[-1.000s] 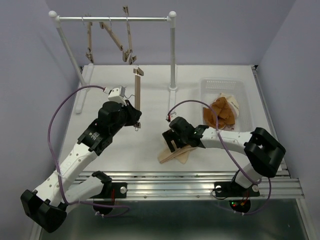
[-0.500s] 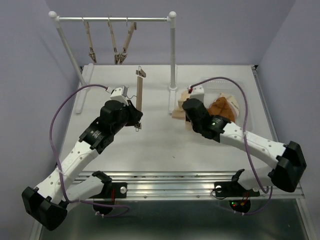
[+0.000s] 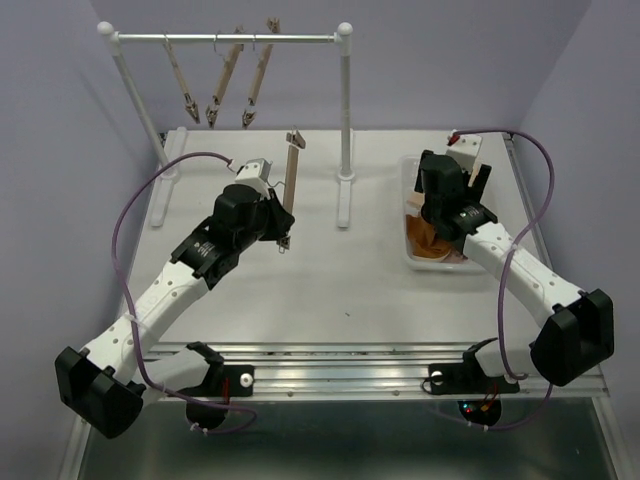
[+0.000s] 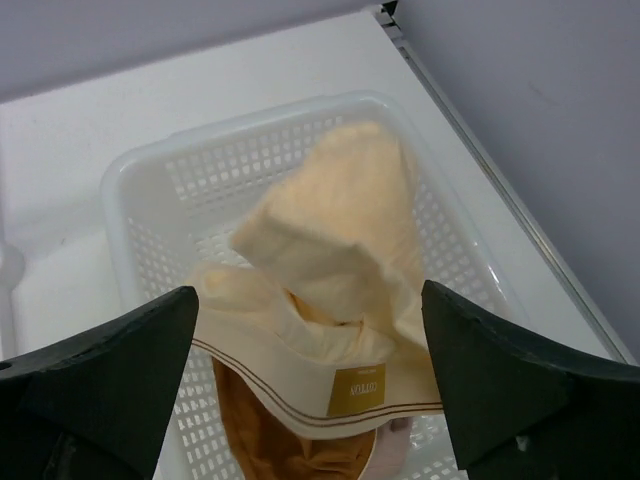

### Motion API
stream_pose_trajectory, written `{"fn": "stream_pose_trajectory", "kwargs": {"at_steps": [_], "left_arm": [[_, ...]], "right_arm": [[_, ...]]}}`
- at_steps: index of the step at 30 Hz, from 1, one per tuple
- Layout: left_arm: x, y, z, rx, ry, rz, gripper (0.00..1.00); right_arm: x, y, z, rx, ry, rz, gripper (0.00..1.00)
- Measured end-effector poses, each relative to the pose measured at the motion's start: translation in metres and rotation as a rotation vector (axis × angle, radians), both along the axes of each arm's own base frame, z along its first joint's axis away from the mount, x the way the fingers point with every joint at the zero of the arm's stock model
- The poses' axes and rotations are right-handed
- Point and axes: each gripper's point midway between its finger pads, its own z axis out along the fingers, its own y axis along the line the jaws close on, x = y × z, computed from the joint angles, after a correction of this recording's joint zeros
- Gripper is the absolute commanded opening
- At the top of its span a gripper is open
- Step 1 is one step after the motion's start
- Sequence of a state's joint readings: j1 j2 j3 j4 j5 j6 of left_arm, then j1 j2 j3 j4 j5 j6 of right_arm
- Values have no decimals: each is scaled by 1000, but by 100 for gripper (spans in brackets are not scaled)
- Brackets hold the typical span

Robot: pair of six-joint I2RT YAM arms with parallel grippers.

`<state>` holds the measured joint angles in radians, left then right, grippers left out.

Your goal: Remove the underwear clipped to the hanger

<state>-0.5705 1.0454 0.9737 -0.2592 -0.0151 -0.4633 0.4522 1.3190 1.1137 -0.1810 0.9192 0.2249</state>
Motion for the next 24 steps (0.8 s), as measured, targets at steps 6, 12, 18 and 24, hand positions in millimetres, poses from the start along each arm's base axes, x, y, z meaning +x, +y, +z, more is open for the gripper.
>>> {"fn": "stream_pose_trajectory", "kwargs": {"at_steps": [6, 12, 18, 24], "left_arm": [[19, -6, 24, 17, -43, 11, 0], [46, -16, 49, 46, -94, 14, 0], [79, -22, 62, 113, -117, 51, 0], [118, -29, 82, 181, -149, 101, 0]], "right_arm": [[0, 8, -9, 20, 31, 46, 100], [-11, 12, 17, 86, -48, 108, 100], [-18, 13, 29, 123, -98, 136, 100], [-22, 12, 28, 129, -103, 143, 100]]}}
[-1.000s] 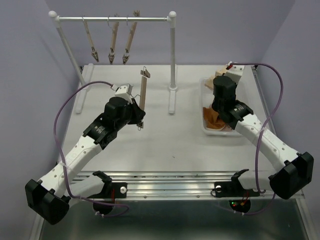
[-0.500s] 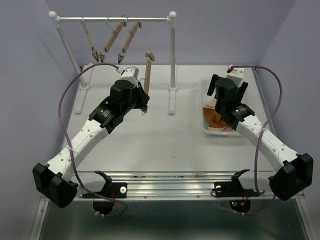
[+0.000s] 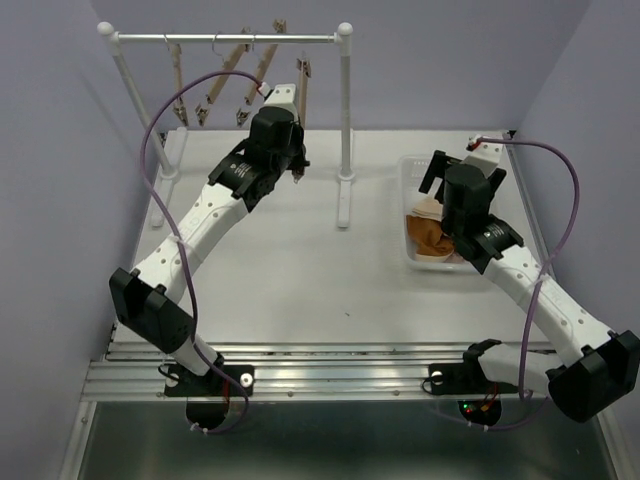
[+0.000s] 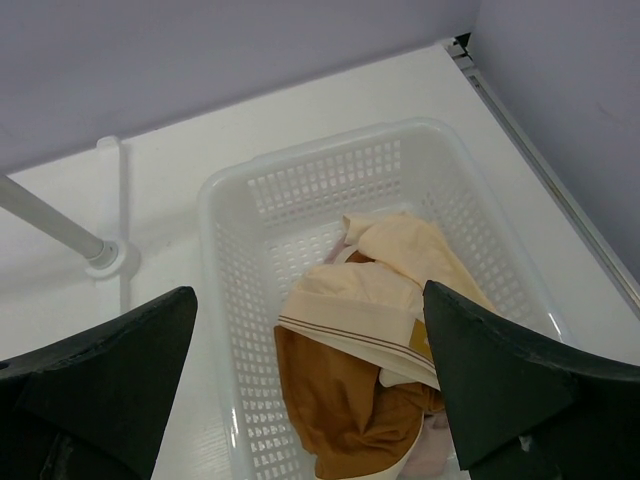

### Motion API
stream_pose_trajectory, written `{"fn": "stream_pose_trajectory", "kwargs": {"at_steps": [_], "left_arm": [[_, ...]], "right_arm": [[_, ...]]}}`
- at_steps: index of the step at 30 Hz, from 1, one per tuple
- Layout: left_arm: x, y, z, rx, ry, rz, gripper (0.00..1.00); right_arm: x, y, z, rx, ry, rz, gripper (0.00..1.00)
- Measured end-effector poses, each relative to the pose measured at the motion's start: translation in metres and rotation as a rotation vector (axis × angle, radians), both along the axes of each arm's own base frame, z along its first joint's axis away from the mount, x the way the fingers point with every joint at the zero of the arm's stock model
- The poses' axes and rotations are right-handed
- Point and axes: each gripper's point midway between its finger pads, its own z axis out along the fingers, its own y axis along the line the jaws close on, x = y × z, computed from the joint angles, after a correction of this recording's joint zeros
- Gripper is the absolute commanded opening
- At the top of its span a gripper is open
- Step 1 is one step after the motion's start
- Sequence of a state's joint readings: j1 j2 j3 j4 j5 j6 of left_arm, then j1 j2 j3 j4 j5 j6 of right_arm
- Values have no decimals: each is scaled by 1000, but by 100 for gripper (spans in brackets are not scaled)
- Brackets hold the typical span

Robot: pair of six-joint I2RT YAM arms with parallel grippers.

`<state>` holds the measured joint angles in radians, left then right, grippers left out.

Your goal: Remove the underwear clipped to the hanger

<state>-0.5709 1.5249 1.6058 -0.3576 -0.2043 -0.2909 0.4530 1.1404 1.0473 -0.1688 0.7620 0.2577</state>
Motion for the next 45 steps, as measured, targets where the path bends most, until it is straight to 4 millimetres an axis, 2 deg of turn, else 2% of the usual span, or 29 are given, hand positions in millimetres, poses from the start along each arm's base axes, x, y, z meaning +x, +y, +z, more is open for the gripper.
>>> {"fn": "stream_pose_trajectory", "kwargs": {"at_steps": [12, 25, 30, 32, 45], "left_arm": [[67, -11, 21, 120, -38, 45, 0], [91, 8, 58, 184, -151, 92, 0], [108, 16, 62, 245, -199, 94, 0], [122, 16, 66, 252, -234, 102, 0], [160, 25, 60, 262, -282, 107, 0]], "right_arm": [[-7, -4, 20, 25, -73, 0, 100], [-4, -3, 20, 23, -79, -2, 100], [-4, -3, 20, 22, -78, -2, 100], [-4, -3, 19, 22, -78, -2, 100], [2, 0, 4, 4, -41, -1, 100]]}}
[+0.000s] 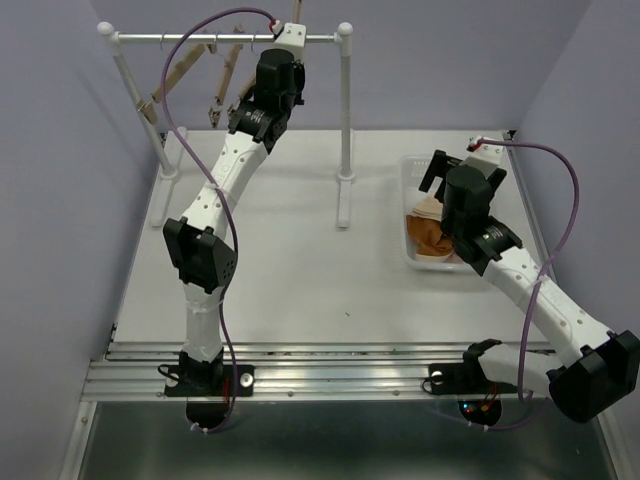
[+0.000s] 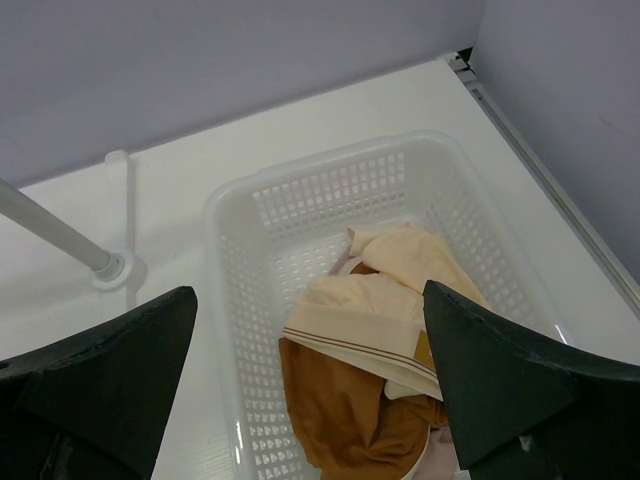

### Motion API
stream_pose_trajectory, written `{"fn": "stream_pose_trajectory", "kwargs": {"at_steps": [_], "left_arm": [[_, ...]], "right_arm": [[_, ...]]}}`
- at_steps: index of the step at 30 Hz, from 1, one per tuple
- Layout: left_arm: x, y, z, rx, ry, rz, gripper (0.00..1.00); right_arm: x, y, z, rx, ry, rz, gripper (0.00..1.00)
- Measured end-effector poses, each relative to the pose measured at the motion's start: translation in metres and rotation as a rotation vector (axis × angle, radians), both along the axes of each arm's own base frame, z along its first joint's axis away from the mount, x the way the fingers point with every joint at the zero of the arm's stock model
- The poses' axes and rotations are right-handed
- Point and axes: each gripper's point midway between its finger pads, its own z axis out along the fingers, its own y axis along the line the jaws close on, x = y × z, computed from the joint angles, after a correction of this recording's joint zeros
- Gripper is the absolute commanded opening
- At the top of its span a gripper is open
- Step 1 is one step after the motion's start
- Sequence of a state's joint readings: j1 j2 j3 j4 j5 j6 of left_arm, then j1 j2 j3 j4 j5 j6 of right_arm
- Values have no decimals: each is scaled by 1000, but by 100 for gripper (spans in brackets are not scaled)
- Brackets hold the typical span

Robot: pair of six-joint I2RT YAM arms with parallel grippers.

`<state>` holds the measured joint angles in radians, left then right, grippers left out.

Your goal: Remove the underwear clipped to the hanger

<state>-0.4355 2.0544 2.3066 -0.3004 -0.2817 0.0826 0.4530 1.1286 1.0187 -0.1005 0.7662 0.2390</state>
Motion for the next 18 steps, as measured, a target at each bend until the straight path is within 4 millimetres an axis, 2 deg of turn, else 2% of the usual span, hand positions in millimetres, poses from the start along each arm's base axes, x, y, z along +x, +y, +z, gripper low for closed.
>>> {"fn": "stream_pose_trajectory", "kwargs": {"at_steps": [7, 9, 10, 11, 15, 16, 18], "left_arm": [[18, 2, -9, -9, -5, -8, 0], [20, 1, -16, -5, 10, -14, 8], [19, 1, -19, -3, 20, -17, 14], [18, 0, -21, -4, 28, -19, 33], [14, -2, -28, -26, 51, -31, 61], [10, -2, -33, -29, 69, -35, 76], [2, -1, -38, -38, 92, -40, 99]], "right_arm": [[2, 1, -4, -4, 8, 0, 100], [2, 1, -5, -5, 11, 0, 100], [3, 1, -5, -7, 13, -1, 100], [3, 1, -6, -7, 14, 0, 100], [4, 2, -9, -11, 22, 0, 100], [4, 2, -9, -11, 22, -1, 100], [4, 2, -8, -10, 21, -1, 100]]}}
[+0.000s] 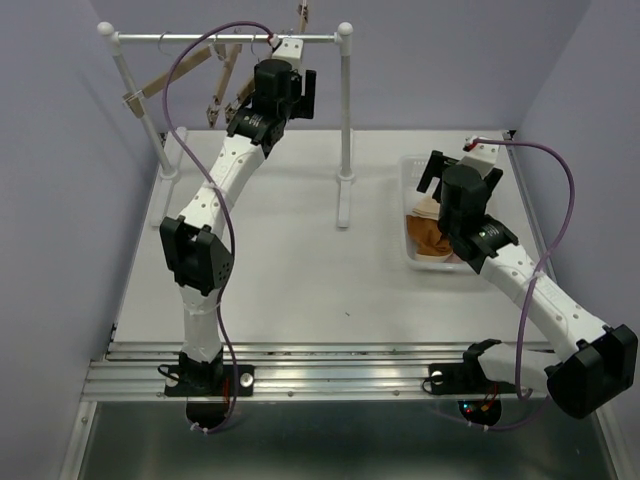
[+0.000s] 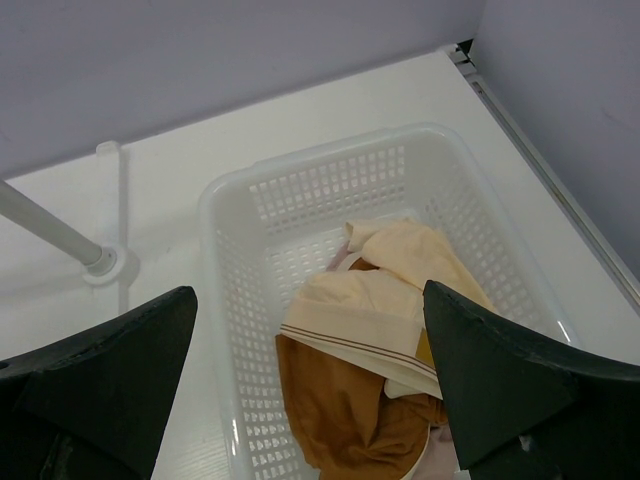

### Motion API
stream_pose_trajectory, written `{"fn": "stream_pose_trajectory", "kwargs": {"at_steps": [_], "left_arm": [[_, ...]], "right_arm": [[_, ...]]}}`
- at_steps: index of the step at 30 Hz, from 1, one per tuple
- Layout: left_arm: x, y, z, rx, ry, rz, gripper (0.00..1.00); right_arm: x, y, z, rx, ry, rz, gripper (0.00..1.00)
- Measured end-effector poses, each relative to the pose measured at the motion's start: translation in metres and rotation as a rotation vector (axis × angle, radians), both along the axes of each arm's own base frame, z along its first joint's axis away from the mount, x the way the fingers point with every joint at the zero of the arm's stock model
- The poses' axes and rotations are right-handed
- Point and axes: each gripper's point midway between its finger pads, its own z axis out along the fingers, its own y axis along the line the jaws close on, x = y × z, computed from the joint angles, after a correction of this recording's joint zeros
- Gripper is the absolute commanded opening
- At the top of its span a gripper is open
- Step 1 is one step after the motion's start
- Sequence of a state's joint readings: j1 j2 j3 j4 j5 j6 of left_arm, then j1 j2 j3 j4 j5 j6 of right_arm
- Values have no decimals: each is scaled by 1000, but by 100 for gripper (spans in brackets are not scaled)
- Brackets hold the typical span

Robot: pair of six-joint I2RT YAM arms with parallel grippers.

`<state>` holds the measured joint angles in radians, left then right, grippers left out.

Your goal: Remove the underwear clipped to the hanger

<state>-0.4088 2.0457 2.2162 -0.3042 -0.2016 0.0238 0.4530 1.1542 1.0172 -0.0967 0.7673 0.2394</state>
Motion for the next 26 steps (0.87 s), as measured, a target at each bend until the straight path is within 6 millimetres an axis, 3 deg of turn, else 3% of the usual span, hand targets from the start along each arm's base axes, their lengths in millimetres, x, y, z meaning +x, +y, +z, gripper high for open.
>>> {"fn": "stream_pose_trajectory", "kwargs": {"at_steps": [5, 10, 14, 16, 17, 19, 26], "left_arm": [[-31, 2, 11, -50, 18, -20, 99], [-74, 0, 51, -103, -40, -45, 99], [-137, -11, 83, -173, -103, -107, 99], [-161, -14, 84, -199, -110, -133, 99], [-175, -14, 74, -212, -88, -143, 99], [-200, -8, 81, -256, -117, -158, 99], [-258, 42, 21, -373, -66, -45, 99]], "right_arm": [[-1, 0, 2, 4, -5, 3, 100], [-5, 0, 7, 28, -26, 10, 100], [-12, -1, 7, 72, -45, 11, 100], [-15, -1, 6, 97, -52, 8, 100], [-16, -1, 6, 110, -53, 6, 100], [-20, -2, 3, 135, -49, -2, 100], [-43, -14, -24, 166, -18, -34, 100]]}}
